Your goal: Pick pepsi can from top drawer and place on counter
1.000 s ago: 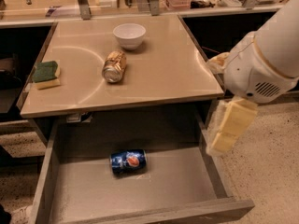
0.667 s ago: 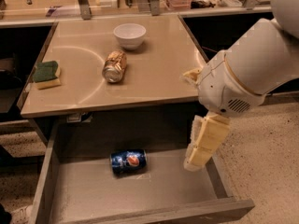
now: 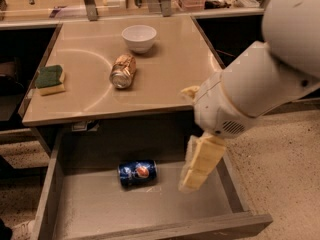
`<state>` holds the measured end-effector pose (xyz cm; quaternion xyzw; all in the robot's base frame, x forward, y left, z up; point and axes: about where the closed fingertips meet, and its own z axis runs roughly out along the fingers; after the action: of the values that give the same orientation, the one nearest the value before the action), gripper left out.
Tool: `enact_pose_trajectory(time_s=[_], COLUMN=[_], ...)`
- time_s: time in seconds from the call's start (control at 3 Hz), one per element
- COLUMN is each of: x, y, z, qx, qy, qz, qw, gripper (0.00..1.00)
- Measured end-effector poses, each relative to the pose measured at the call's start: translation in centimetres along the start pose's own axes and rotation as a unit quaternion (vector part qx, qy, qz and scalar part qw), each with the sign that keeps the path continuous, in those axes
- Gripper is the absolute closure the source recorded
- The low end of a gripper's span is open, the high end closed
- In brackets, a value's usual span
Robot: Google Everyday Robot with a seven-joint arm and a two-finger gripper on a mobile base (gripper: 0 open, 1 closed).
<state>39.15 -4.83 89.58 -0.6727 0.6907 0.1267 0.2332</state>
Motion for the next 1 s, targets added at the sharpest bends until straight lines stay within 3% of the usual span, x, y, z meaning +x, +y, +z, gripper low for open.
enact_pose_trajectory(time_s=[0.67, 1.0], x=[-2.7, -2.7], y=[0.0, 0.1], z=[9.3, 9.3], qx=[-0.033, -0.033], qy=[-0.042, -0.042], qz=[-0.014, -0.014], qw=[0.9985, 0.9985], gripper=[0.00, 0.00])
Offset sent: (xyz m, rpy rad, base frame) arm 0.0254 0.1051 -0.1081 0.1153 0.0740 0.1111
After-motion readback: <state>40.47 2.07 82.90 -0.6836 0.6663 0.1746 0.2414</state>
